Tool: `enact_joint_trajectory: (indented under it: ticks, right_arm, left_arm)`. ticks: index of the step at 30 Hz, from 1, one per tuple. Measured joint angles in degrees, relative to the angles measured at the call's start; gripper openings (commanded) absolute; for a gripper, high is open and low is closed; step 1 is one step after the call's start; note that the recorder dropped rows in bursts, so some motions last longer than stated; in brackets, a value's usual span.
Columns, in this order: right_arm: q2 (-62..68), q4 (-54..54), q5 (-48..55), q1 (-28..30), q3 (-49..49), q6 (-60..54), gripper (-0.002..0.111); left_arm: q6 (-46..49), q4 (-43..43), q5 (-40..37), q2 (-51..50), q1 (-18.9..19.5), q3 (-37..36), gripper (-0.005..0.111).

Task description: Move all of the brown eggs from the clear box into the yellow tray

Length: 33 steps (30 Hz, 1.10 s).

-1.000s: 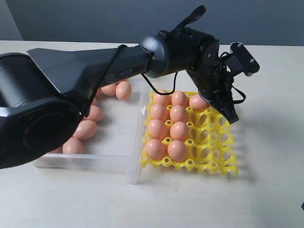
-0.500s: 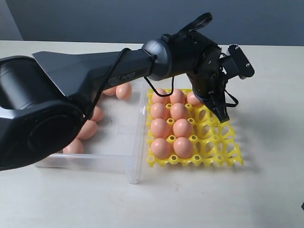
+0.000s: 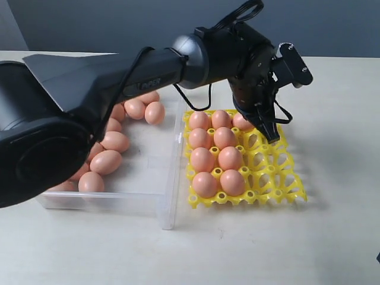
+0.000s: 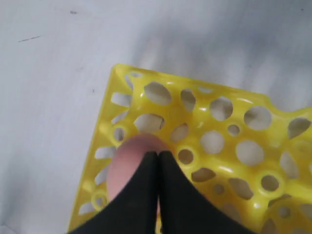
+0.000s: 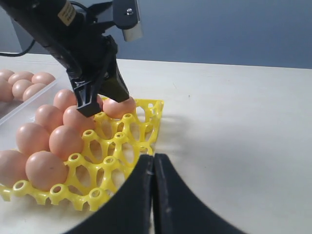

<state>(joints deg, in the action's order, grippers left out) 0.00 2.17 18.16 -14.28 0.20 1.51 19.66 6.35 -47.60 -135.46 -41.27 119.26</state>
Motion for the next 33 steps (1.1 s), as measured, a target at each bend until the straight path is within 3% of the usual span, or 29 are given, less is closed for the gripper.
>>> enact_joint_trajectory:
  ticks: [9, 33]
  right_arm:
    - [0.0, 0.0, 0.0, 0.0, 0.0, 0.0, 0.001]
    - [0.0, 0.0, 0.0, 0.0, 0.0, 0.0, 0.001]
  left_arm:
    - [0.38, -1.13, -4.36, 1.27, 3.65, 0.0, 0.0]
    - [2.16, -2.94, -4.1, -1.35, 3.5, 0.14, 0.0]
